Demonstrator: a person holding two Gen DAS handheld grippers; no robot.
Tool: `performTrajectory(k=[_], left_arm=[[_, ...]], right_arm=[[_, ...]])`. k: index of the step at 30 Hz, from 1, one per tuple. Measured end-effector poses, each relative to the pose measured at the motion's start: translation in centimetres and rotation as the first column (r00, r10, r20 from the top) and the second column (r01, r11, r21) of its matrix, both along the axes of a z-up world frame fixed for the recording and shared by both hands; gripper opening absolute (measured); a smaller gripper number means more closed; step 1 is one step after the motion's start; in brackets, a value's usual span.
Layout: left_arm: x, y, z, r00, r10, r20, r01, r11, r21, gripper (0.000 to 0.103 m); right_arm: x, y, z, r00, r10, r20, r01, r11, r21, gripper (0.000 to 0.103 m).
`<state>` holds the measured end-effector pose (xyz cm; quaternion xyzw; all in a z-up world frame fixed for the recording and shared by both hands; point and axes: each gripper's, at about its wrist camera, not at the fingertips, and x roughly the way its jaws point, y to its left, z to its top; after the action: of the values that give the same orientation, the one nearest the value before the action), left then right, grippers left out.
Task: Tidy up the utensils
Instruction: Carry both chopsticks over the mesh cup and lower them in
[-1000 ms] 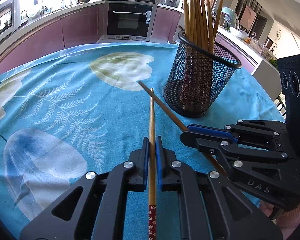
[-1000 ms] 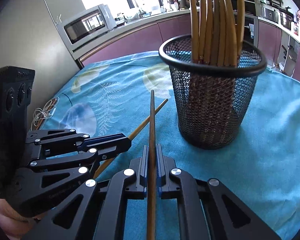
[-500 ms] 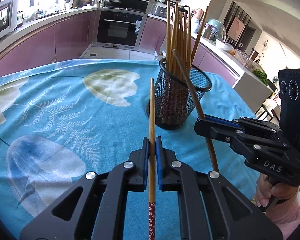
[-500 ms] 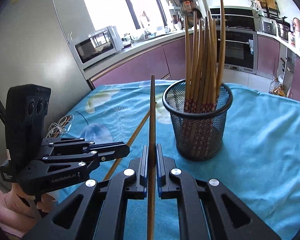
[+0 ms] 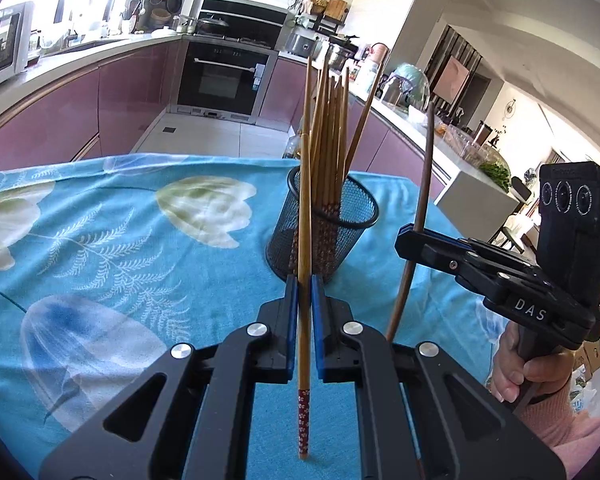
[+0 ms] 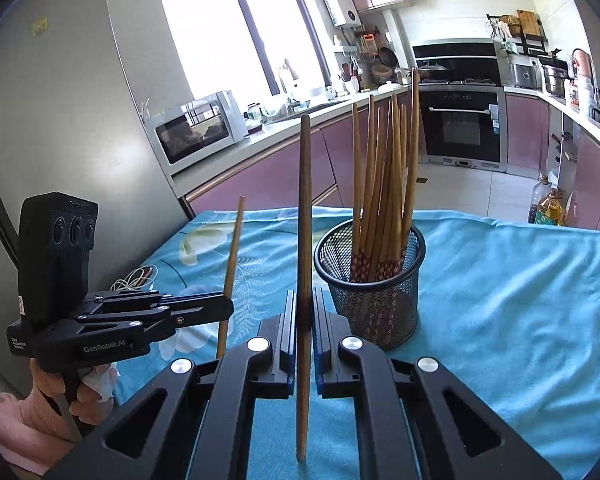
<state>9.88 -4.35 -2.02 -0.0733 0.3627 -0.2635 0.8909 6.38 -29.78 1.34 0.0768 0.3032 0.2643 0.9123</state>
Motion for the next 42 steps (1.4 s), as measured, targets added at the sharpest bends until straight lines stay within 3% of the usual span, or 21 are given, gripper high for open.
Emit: performTrajectory(k=[42], left_arm=[[0.9,-1.0,10.2,0.977,0.013,0.211,0.001,0.998,-0.067,0.008]], right_arm=[[1.4,-2.9,7.9,0.979,-0.047,0.199,0.044,0.999,0.019,0.006]])
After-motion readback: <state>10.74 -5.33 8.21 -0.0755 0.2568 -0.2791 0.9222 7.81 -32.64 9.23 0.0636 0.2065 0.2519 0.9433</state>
